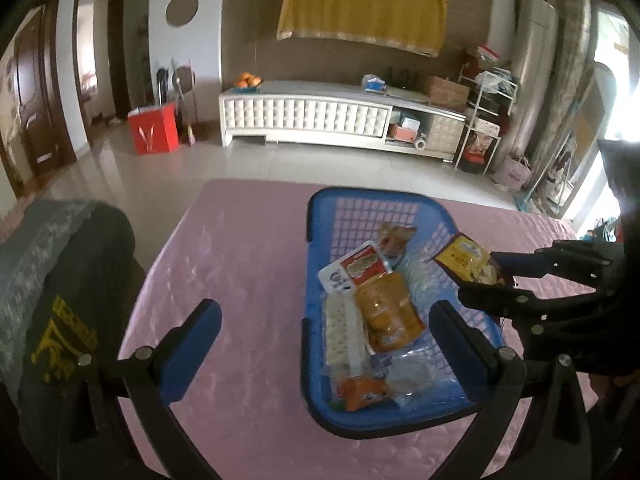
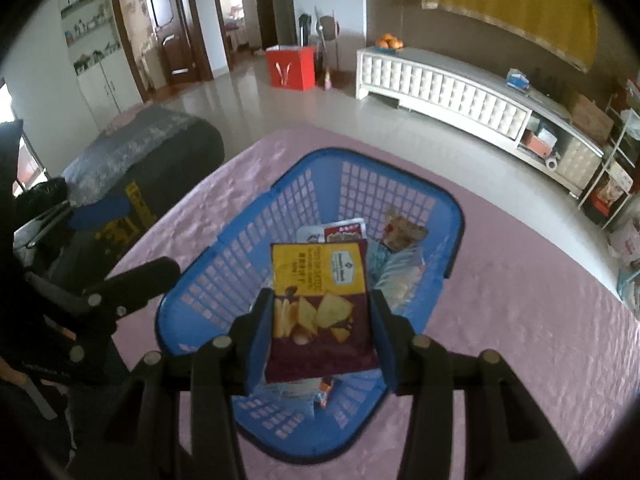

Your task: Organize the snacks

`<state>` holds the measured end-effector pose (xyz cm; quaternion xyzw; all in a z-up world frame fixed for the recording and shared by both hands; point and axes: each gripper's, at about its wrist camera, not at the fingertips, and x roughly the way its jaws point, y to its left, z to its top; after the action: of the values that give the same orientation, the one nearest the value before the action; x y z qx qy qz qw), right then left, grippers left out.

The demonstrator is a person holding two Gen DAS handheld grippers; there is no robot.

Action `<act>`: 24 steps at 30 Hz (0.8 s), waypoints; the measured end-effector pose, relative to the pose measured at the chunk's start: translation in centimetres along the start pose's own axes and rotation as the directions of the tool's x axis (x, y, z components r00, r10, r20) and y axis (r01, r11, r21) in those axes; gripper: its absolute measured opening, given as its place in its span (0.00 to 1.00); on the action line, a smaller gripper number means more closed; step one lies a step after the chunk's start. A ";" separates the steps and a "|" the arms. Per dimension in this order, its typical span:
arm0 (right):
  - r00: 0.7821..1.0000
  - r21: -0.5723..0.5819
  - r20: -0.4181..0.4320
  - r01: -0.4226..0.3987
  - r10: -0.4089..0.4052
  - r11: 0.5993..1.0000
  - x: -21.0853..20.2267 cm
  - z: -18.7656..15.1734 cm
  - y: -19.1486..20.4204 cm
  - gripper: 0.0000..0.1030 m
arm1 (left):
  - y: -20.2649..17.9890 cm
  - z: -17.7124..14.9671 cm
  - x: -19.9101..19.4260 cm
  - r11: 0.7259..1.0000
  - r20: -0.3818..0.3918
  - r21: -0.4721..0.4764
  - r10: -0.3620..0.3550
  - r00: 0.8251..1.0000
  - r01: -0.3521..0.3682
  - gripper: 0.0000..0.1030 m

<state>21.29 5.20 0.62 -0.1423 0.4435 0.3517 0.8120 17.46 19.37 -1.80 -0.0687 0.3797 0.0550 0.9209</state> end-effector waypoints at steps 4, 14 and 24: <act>0.999 -0.021 -0.028 0.026 -0.026 0.999 1.4 0.1 0.2 0.49 | 0.9 -0.5 1.6 1.000 -0.027 -0.016 0.004 1.000 -0.004 1.00; 0.995 -0.048 -0.057 0.078 -0.080 0.996 3.0 -0.7 0.6 0.66 | 1.8 -1.4 3.5 0.998 -0.055 -0.062 0.007 0.998 -0.011 1.00; 0.989 0.086 0.066 0.128 -0.134 0.988 -2.7 -3.8 -0.9 0.89 | -0.1 -3.1 0.5 0.997 -0.007 -0.071 0.009 1.000 -0.010 1.00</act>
<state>18.65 1.32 0.60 -0.1252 0.4179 0.2841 0.8538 15.65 18.78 -4.36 -0.0998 0.3810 0.0725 0.9163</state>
